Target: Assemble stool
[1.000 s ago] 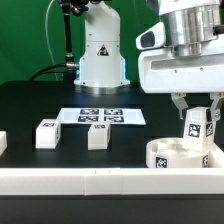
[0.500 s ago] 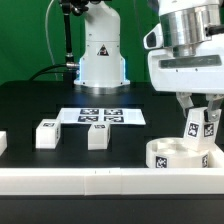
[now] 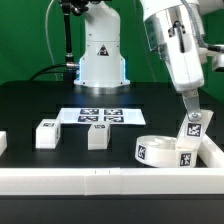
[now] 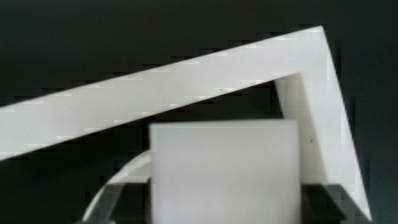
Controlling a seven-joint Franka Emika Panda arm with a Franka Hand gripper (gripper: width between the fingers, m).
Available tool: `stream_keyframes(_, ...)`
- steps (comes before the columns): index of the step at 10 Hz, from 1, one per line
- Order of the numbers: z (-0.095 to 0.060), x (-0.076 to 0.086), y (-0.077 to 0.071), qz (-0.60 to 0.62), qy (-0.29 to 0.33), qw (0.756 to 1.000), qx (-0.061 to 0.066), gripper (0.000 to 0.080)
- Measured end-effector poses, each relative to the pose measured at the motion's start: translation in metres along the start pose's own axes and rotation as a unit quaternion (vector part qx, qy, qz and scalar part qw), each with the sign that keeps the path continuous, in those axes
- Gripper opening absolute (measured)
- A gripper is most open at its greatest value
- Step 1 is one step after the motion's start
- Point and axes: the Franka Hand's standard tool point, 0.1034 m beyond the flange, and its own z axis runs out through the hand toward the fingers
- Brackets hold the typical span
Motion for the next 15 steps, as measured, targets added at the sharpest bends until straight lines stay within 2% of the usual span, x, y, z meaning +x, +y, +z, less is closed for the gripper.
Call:
stream_keyframes(1,0.0,0.0,0.0,0.018,-0.002,1.0,0.001,0.0338)
stream_keyframes(2,-0.001,0.002,-0.001,0.06,0.0,0.998,0.014,0.0338)
stream_keyframes(4,-0.007,-0.001,0.0,0.129,0.007,0.99,0.061,0.0338)
stream_keyframes(7,-0.006,-0.007,0.014,0.204,0.004,0.976,0.069,0.0338)
stream_keyframes(10,-0.005,-0.002,0.015,0.217,0.006,0.974,0.069,0.0338)
stream_keyframes(11,-0.005,0.0,0.015,0.21,0.007,0.975,0.068,0.054)
stream_keyframes(12,-0.003,0.008,0.017,0.175,0.013,0.983,0.062,0.054)
stream_keyframes(13,-0.002,0.018,0.019,0.15,0.02,0.987,0.058,0.0625)
stream_keyframes(15,-0.001,0.027,0.022,0.103,0.026,0.993,0.053,0.0645)
